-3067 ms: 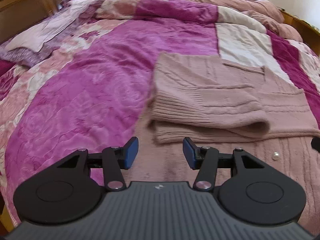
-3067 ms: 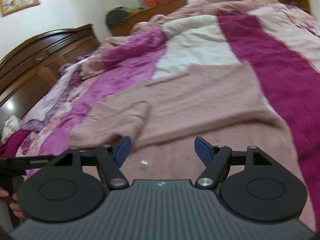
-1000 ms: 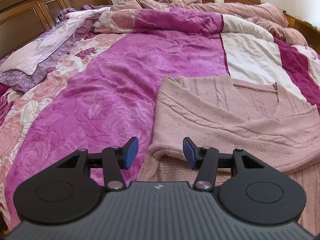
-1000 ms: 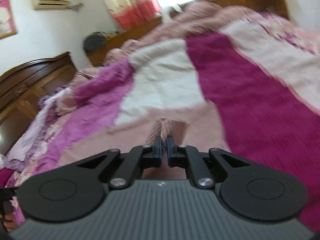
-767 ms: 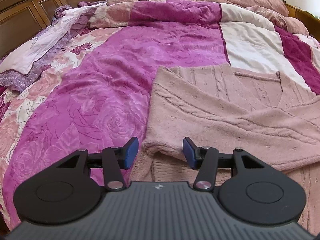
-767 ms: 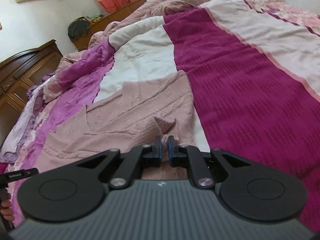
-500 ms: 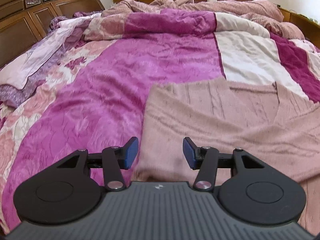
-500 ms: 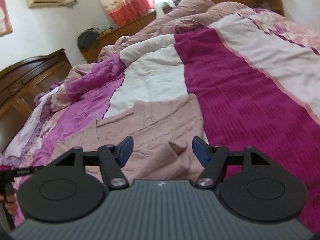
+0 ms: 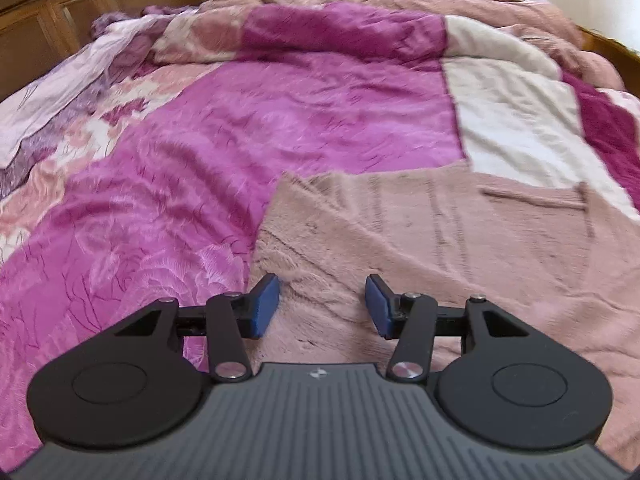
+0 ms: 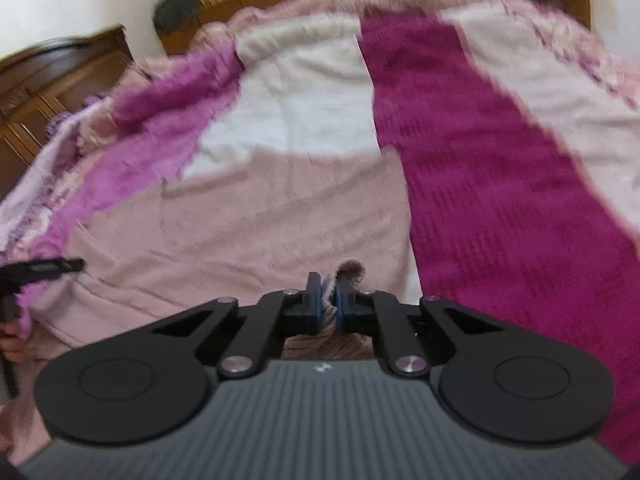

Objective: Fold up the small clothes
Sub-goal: 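Fold the side edge inward over the body and open the right gripper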

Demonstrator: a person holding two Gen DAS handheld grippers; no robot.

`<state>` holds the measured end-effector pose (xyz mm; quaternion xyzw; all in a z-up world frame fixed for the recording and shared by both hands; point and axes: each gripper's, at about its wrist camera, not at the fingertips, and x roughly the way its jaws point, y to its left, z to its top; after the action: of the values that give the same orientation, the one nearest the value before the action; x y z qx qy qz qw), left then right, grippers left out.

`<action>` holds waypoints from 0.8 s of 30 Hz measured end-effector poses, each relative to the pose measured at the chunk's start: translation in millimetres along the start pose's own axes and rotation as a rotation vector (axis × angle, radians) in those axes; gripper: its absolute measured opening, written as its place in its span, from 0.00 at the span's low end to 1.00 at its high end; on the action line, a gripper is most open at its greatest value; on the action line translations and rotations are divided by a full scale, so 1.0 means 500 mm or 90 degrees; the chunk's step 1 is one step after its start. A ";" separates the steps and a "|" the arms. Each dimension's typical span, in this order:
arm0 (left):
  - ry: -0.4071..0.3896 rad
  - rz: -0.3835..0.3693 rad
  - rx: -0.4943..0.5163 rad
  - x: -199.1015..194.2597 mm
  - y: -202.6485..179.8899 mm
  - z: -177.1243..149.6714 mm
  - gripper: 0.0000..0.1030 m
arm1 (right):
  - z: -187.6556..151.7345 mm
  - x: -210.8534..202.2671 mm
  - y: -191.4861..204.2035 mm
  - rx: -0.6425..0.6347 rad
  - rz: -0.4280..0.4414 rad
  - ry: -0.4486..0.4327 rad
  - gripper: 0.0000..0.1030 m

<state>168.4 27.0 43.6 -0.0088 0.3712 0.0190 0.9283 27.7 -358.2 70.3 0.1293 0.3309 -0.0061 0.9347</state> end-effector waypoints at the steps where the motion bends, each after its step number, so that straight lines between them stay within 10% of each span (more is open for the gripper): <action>1: -0.012 0.006 -0.010 0.007 0.002 -0.003 0.55 | 0.005 -0.015 0.006 -0.010 -0.001 -0.026 0.09; 6: -0.048 0.026 -0.090 0.027 0.022 -0.011 0.55 | 0.021 -0.043 0.038 -0.075 -0.044 -0.109 0.08; 18: -0.057 0.036 -0.033 0.030 0.016 -0.014 0.56 | -0.040 0.048 -0.027 -0.007 -0.063 -0.010 0.11; 24: -0.042 0.022 -0.024 -0.033 0.041 -0.006 0.56 | -0.021 -0.007 -0.028 0.028 -0.054 -0.044 0.51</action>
<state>153.6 46.9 52.4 -0.0192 0.3404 0.0422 0.9391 17.0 -369.2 61.2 0.1352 0.3034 -0.0574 0.9415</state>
